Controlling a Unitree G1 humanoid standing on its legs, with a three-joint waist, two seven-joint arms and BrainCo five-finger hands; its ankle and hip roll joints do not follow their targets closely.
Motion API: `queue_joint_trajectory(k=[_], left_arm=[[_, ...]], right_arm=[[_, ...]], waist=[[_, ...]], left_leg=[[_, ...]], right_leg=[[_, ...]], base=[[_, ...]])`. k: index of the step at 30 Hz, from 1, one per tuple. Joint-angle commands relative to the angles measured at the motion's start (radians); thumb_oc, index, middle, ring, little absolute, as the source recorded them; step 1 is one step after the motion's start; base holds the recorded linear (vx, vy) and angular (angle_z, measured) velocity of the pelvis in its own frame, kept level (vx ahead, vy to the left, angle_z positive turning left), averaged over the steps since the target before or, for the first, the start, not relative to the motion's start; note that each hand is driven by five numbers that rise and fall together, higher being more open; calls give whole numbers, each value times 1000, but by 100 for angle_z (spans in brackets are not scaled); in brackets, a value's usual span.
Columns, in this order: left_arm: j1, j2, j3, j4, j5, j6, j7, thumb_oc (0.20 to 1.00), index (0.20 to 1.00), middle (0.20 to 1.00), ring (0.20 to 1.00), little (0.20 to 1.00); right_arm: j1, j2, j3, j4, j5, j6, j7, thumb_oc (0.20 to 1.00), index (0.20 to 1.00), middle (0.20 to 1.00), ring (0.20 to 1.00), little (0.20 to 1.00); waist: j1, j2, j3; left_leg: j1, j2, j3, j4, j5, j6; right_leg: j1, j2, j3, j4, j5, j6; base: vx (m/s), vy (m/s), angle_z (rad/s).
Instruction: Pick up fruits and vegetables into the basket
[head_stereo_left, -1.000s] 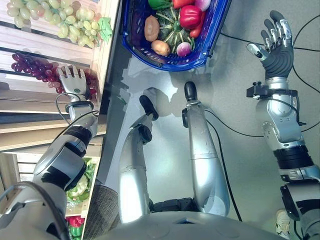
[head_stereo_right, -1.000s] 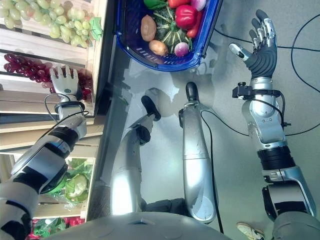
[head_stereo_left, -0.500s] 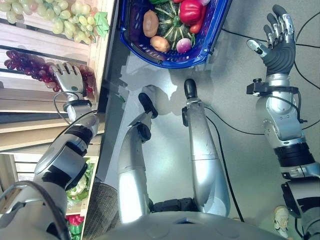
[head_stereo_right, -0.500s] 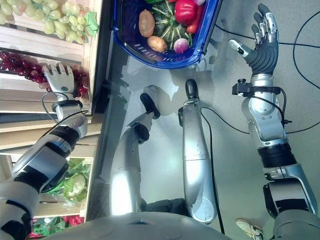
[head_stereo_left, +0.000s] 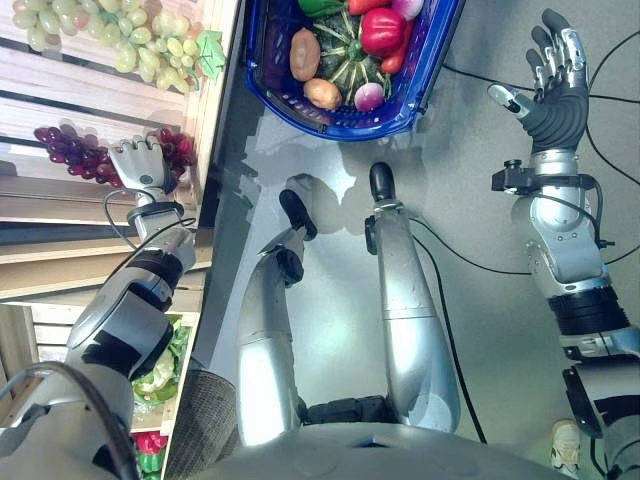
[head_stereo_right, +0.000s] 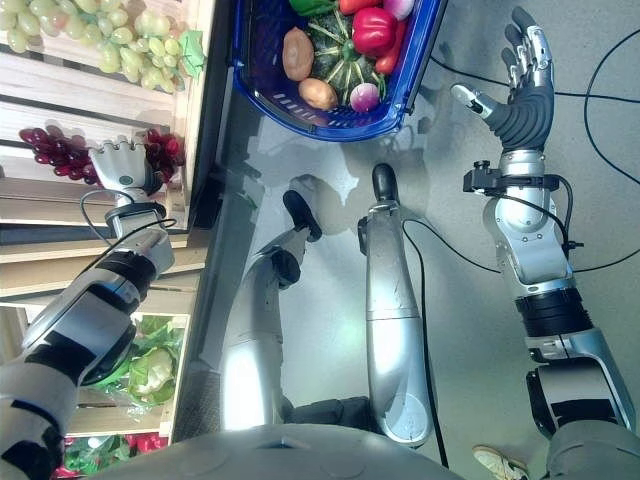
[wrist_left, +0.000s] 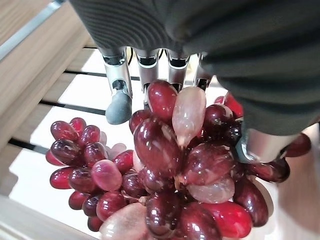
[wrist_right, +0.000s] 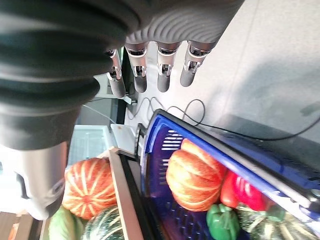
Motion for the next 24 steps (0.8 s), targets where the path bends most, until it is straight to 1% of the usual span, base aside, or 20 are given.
queue_joint_trajectory(k=[1,2,4,5,6,7,9,10,12,13,14,18,19,20,22,23,24], left_arm=[[27,70,85,88,-100,-36,69,200,200,200,200,200],[17,71,105,84,-159,-74,71,200,200,200,200,200],[14,73,129,75,-202,-112,86,200,200,200,200,200],[12,78,145,69,-240,-138,80,200,200,200,200,200],[10,87,162,62,-331,-181,76,200,200,200,200,200],[13,91,185,56,-354,-200,61,200,200,200,200,200],[22,99,221,41,-348,-241,77,200,200,200,200,200],[31,124,261,24,-373,-298,64,200,200,200,200,200],[49,143,302,-16,-402,-348,70,200,200,200,200,200],[56,147,320,-34,-421,-367,71,200,200,200,200,200],[64,158,351,-67,-446,-399,72,200,200,200,200,200],[108,165,429,-168,-567,-501,39,200,200,200,200,200],[127,166,453,-210,-605,-522,29,200,200,200,200,200],[150,163,476,-252,-644,-564,27,200,200,200,200,200],[187,153,501,-312,-692,-604,18,200,200,200,200,200],[209,143,513,-356,-709,-635,16,200,200,200,200,200],[217,139,516,-370,-710,-649,16,200,200,200,200,200]], right_arm=[[43,-4,0,-94,-40,-60,26,1000,1000,1000,1000,1000],[42,-2,6,-92,-49,-51,47,1000,1000,1000,1000,1000],[45,0,11,-93,-57,-31,81,1000,1000,1000,1000,1000],[44,-3,16,-94,-58,-4,104,1000,1000,1000,1000,1000],[45,-6,19,-92,-67,19,122,1000,1000,1000,1000,1000],[47,-9,23,-94,-74,39,127,1000,1000,1000,1000,1000],[49,-14,28,-97,-76,62,139,1000,1000,1000,1000,1000],[54,-18,31,-91,-86,89,167,1000,1000,1000,1000,1000],[65,-27,33,-90,-119,116,191,1000,1000,1000,1000,1000],[70,-32,35,-90,-130,126,215,1000,1000,1000,1000,1000],[75,-34,37,-86,-156,152,260,1000,1000,1000,1000,1000],[91,-54,53,-79,-238,211,284,1000,1000,1000,1000,1000],[99,-59,53,-81,-256,223,293,1000,1000,1000,1000,1000],[100,-64,53,-89,-282,232,297,1000,1000,1000,1000,1000],[108,-65,56,-99,-345,251,297,1000,1000,1000,1000,1000],[110,-67,58,-111,-373,267,298,1000,1000,1000,1000,1000],[110,-67,58,-117,-386,273,300,1000,1000,1000,1000,1000]], waist=[[-25,-36,-17],[-24,-38,-17],[-23,-41,-17],[-23,-42,-17],[-20,-43,-17],[-16,-44,-17],[-11,-46,-17],[-4,-49,-17],[5,-52,-17],[9,-53,-17],[16,-56,-17],[37,-66,-17],[48,-69,-17],[56,-72,-17],[68,-78,-17],[77,-82,-17],[80,-84,-17]], left_leg=[[19,-48,3,73,-101,-21],[32,-48,2,72,-101,-21],[48,-50,0,68,-99,-22],[58,-52,-1,66,-99,-23],[68,-52,-1,65,-99,-23],[77,-52,-2,63,-98,-22],[90,-54,-5,60,-97,-21],[109,-56,-8,54,-98,-20],[131,-59,-14,48,-99,-18],[140,-61,-16,45,-100,-17],[156,-64,-20,36,-100,-14],[186,-71,-33,26,-104,-7],[195,-75,-40,21,-107,-3],[185,-78,-39,6,-80,5],[196,-81,-48,1,-83,9],[204,-84,-54,-4,-84,13],[207,-84,-57,-6,-85,14]], right_leg=[[42,46,-16,-105,58,50],[57,46,-19,-105,56,48],[74,45,-22,-106,54,47],[84,44,-23,-105,53,47],[96,42,-26,-107,52,48],[107,41,-29,-109,51,47],[123,41,-33,-111,50,46],[143,40,-40,-113,45,47],[169,40,-49,-117,43,47],[180,39,-52,-119,41,47],[198,40,-58,-126,40,49],[239,39,-77,-134,33,49],[254,39,-84,-140,31,49],[250,36,-95,-160,60,44],[269,38,-105,-167,60,46],[281,40,-111,-172,60,47],[285,42,-113,-174,59,47]], base=[[7,4,5],[10,3,4],[9,-2,2],[16,-10,6],[13,-18,8],[9,-20,6],[10,-27,4],[7,-44,6],[5,-53,8],[-4,-63,14],[-9,-64,14],[-9,-92,10],[-96,-131,12],[-96,-133,14],[-55,-118,13],[-18,-105,11],[-17,-99,12]])
